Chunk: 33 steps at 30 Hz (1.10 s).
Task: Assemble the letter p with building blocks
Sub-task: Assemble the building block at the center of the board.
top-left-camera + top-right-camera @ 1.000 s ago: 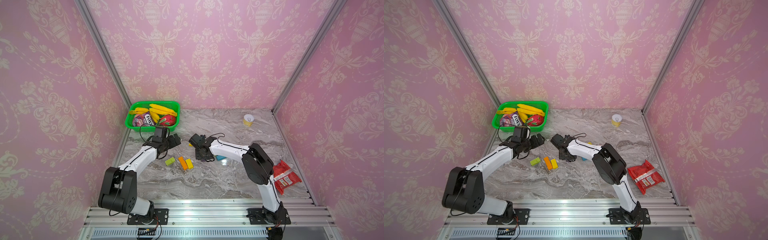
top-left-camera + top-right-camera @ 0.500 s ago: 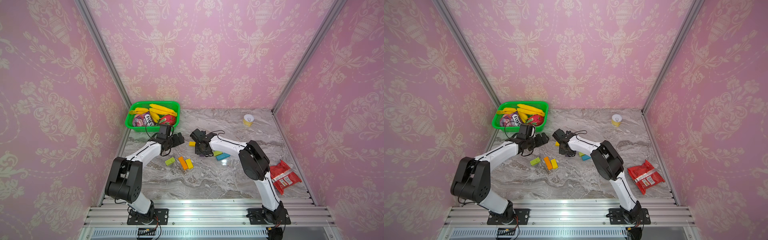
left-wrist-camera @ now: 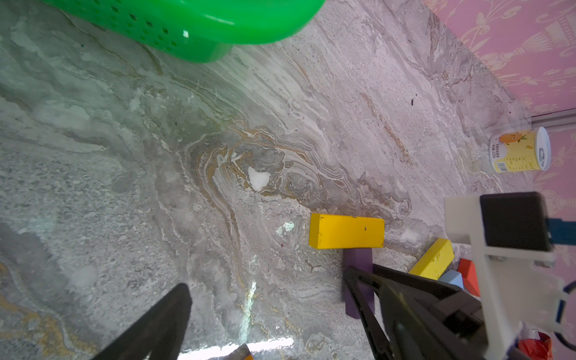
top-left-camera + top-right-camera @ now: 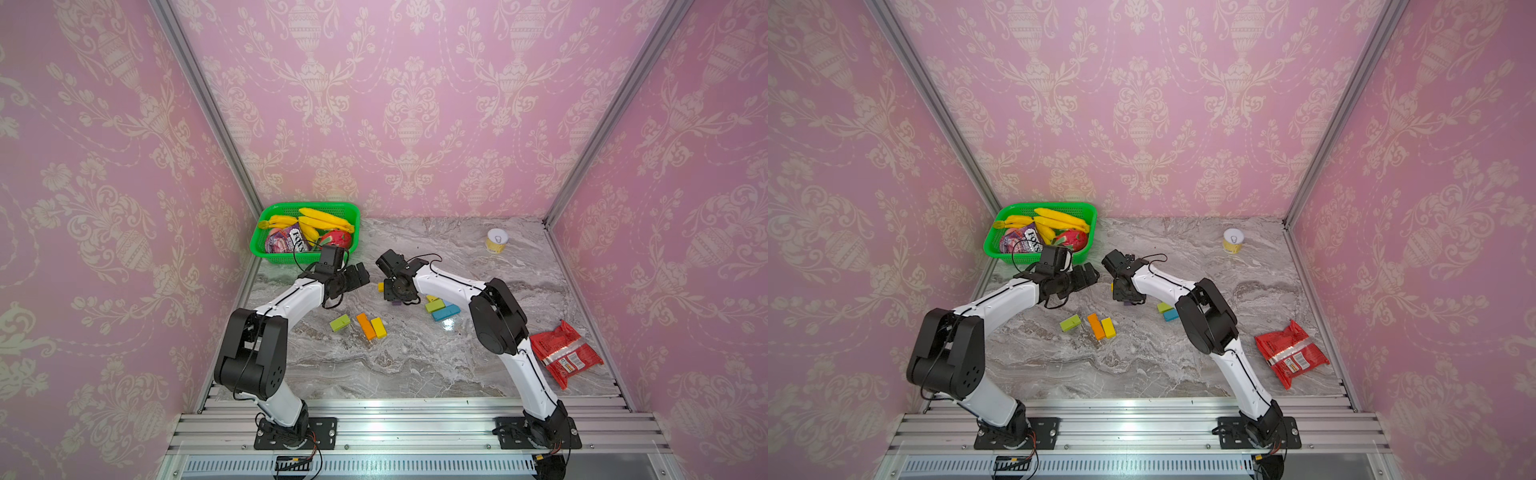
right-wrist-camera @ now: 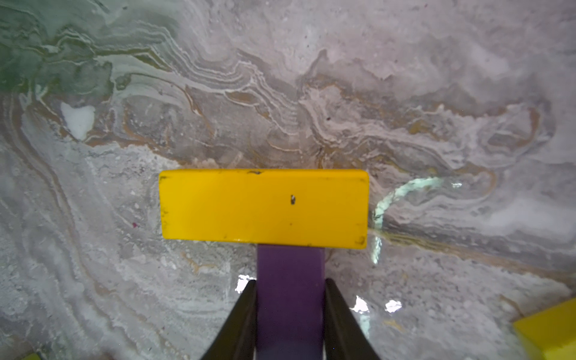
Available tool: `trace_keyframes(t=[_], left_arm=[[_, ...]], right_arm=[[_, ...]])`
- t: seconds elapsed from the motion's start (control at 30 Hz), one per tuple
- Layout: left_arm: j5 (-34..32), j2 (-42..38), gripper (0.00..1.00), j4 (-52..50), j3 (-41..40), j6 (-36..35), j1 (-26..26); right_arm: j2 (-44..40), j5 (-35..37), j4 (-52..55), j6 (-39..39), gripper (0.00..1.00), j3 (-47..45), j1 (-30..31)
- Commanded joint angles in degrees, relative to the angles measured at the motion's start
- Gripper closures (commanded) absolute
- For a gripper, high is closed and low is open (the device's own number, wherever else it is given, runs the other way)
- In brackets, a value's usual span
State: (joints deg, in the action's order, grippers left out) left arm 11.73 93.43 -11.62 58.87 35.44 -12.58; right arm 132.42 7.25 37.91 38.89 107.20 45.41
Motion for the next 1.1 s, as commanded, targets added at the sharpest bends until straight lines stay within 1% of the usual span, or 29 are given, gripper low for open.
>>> trace_keyframes(t=[0.0,0.23,0.57,0.67,0.73,0.77,0.83,0.87,0.93,1.0,1.07], left_arm=[[-0.1,0.0,0.03,-1.7,1.5,-1.4,-0.3],[0.2,0.4,0.03,-1.4,1.3,-1.1,-0.3],[-0.3,-0.4,0.03,-2.1,0.9,-1.0,-0.4],[-0.4,-0.4,0.03,-2.2,0.9,-1.0,-0.5],[-0.3,-0.4,0.03,-2.1,0.9,-0.9,-0.5],[-0.4,-0.5,0.03,-2.1,1.0,-0.8,-0.5],[-0.5,-0.5,0.03,-2.1,0.9,-0.8,-0.6],[-0.5,-0.5,0.03,-2.2,0.9,-0.8,-0.7],[-0.6,-0.4,0.03,-2.2,0.9,-0.9,-0.7],[-0.5,-0.3,0.03,-2.2,0.8,-0.9,-0.9],[-0.2,0.2,0.03,-2.1,0.8,-0.7,-1.0]], right_arm=[[0.6,0.2,2.8,-2.0,0.90,0.5,-0.2],[-1.2,1.7,3.0,-3.7,0.88,-2.6,-0.3],[-1.3,2.6,3.1,-4.8,0.84,-2.7,-1.7],[-1.4,2.9,3.3,-5.4,0.81,-2.7,-2.0],[-1.5,2.5,3.0,-5.4,0.74,-3.0,-2.1],[-1.5,1.9,2.8,-5.4,0.67,-3.0,-2.1],[-1.7,0.6,2.0,-5.4,0.60,-3.4,-2.0],[-2.1,0.2,1.2,-5.4,0.54,-3.9,-2.1],[-3.8,-0.5,-1.3,-7.2,0.47,-6.1,-2.0],[-6.2,-0.7,-4.1,-7.2,0.43,-8.8,-2.1],[-9.6,-0.6,-6.9,-7.3,0.42,-11.7,-2.0]])
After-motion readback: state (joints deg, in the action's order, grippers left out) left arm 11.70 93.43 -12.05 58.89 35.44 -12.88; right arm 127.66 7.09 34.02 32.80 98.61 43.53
